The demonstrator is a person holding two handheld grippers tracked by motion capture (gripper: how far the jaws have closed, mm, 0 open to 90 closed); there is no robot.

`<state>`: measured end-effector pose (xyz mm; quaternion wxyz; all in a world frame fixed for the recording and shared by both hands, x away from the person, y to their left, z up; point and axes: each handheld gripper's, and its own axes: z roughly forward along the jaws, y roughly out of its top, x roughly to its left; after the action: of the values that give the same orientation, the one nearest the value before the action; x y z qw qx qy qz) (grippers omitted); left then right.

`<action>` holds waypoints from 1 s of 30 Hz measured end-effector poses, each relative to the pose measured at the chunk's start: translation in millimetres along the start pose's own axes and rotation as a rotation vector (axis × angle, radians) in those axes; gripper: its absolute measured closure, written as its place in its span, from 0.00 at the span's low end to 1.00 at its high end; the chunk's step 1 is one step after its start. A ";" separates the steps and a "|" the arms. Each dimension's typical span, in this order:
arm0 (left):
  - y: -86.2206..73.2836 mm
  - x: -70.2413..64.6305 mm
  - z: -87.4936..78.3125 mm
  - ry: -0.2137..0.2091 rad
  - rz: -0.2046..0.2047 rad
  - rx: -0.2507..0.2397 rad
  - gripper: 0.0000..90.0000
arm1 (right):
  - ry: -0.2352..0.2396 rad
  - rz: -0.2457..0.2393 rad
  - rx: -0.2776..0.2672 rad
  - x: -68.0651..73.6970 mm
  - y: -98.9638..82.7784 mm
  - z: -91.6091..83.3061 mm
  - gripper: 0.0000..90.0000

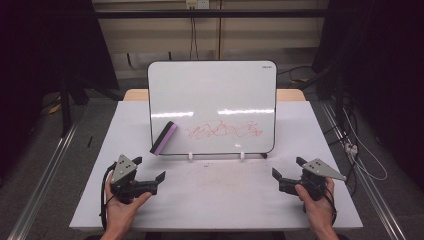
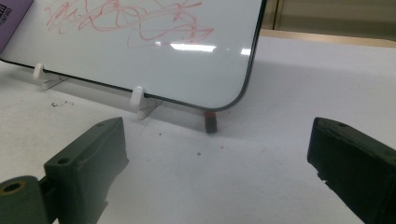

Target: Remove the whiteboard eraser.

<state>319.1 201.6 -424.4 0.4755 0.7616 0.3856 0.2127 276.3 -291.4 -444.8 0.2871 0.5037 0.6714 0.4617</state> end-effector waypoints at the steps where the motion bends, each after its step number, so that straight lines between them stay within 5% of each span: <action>1: 0.2 0.2 0.2 0.001 0.000 0.009 0.07 | 0.001 0.000 0.001 0.0 0.0 -0.1 0.05; 12: 3.8 -1.0 4.2 0.001 0.014 0.028 0.07 | -0.005 0.003 0.002 -1.2 0.0 0.0 0.05; 15: 5.0 -3.0 6.7 0.026 0.044 0.034 0.10 | 0.002 0.012 0.010 -1.7 0.0 1.4 0.05; 19: 7.5 -1.1 10.6 0.013 0.030 0.041 0.10 | 0.004 0.012 0.013 -1.2 0.7 3.4 0.06; 30: 30.0 2.5 16.1 0.011 0.068 0.043 0.07 | 0.001 0.018 0.011 -2.0 0.5 2.5 0.06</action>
<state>343.3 187.1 -405.2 0.4492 0.7831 0.3667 0.2247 279.3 -292.4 -445.5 0.2797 0.5111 0.6695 0.4607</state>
